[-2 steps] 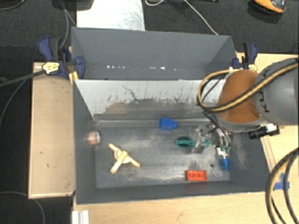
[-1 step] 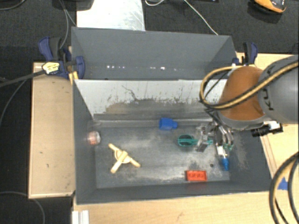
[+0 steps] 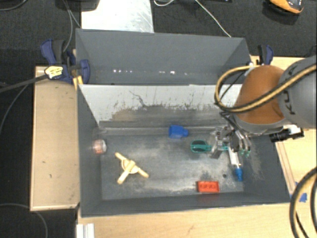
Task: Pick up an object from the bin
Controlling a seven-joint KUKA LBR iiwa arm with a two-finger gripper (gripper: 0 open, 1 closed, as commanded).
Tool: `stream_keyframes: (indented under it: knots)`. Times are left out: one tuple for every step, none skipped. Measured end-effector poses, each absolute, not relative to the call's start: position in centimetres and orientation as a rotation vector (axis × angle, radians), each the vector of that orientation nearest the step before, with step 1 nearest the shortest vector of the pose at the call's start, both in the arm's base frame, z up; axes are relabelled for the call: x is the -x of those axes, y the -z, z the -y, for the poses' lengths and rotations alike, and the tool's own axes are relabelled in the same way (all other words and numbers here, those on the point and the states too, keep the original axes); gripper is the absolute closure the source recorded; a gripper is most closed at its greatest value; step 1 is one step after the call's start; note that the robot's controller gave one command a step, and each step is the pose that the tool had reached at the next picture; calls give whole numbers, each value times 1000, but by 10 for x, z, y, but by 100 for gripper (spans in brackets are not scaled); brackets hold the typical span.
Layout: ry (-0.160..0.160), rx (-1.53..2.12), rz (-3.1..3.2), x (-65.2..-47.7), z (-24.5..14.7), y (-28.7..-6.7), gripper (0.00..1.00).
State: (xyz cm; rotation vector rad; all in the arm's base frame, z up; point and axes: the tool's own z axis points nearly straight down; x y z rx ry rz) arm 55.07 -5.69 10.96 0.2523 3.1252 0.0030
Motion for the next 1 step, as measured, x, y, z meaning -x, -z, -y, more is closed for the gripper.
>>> stream_keyframes:
  knots:
    - [-3,-252,-3126,-550,57,-132,100]
